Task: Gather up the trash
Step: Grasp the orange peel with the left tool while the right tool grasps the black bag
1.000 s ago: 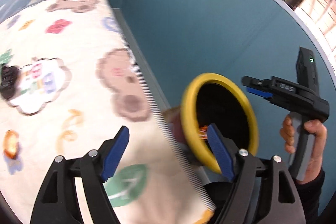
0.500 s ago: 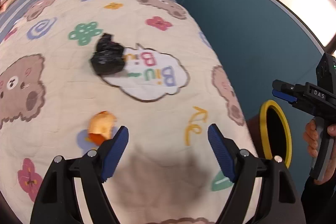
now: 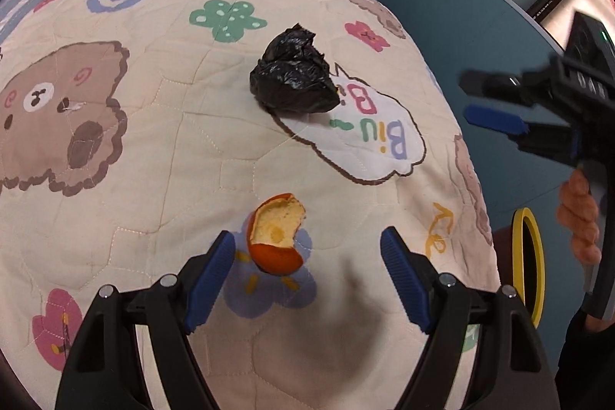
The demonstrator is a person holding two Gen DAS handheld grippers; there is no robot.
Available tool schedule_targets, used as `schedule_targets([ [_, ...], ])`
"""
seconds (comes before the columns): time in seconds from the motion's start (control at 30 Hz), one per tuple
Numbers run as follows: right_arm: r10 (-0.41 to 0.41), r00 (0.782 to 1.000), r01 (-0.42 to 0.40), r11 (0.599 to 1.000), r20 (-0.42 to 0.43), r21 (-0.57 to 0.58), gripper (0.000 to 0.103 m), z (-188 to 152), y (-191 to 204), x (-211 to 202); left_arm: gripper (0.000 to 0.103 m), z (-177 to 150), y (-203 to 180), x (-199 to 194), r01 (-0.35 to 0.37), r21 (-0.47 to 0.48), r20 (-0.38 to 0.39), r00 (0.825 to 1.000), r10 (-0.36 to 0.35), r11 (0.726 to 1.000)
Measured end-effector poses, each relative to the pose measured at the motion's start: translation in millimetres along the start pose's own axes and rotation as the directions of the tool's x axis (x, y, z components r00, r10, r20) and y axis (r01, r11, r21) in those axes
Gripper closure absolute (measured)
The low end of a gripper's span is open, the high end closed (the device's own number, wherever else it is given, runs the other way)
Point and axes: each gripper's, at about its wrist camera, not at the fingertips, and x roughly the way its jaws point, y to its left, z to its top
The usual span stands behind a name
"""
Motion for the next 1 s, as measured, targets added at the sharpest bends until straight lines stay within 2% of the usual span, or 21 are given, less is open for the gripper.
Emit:
schedule_targets([
  [0.17, 0.004, 0.995, -0.008, 0.999, -0.103, -0.041, 0.052, 30, 35, 58, 0.029, -2, 7, 18, 0.021, -0.017, -0.022, 1.000, -0.021, 1.000],
  [0.4, -0.067, 0.986, 0.053, 0.994, -0.152, -0.099, 0.052, 47, 63, 112, 0.030, -2, 11, 35, 0.039, -0.012, -0.042, 0.998, -0.039, 0.999],
  [0.47, -0.085, 0.983, 0.067, 0.992, -0.162, -0.110, 0.052, 51, 68, 125, 0.037, -2, 11, 38, 0.036, -0.005, -0.043, 0.998, -0.036, 0.999],
  [0.6, -0.159, 0.970, 0.131, 0.979, -0.184, -0.158, 0.052, 59, 77, 152, 0.041, -9, 7, 47, 0.015, 0.028, -0.044, 0.999, -0.014, 0.999],
  [0.7, -0.164, 0.967, 0.130, 0.976, -0.196, -0.177, 0.053, 60, 81, 164, 0.049, -11, 5, 52, -0.013, 0.047, -0.036, 0.999, 0.015, 0.999],
  [0.77, -0.173, 0.965, 0.133, 0.971, -0.198, -0.200, 0.058, 59, 84, 170, 0.069, -10, 3, 54, -0.041, 0.053, -0.035, 0.998, 0.043, 0.998],
  [0.8, -0.187, 0.963, 0.143, 0.965, -0.193, -0.221, 0.062, 57, 88, 173, 0.071, -10, 3, 56, -0.043, 0.052, -0.036, 0.998, 0.045, 0.998],
  [1.0, -0.191, 0.965, 0.148, 0.962, -0.180, -0.230, 0.070, 53, 95, 174, 0.079, -7, 1, 56, -0.040, 0.042, -0.029, 0.999, 0.041, 0.998],
])
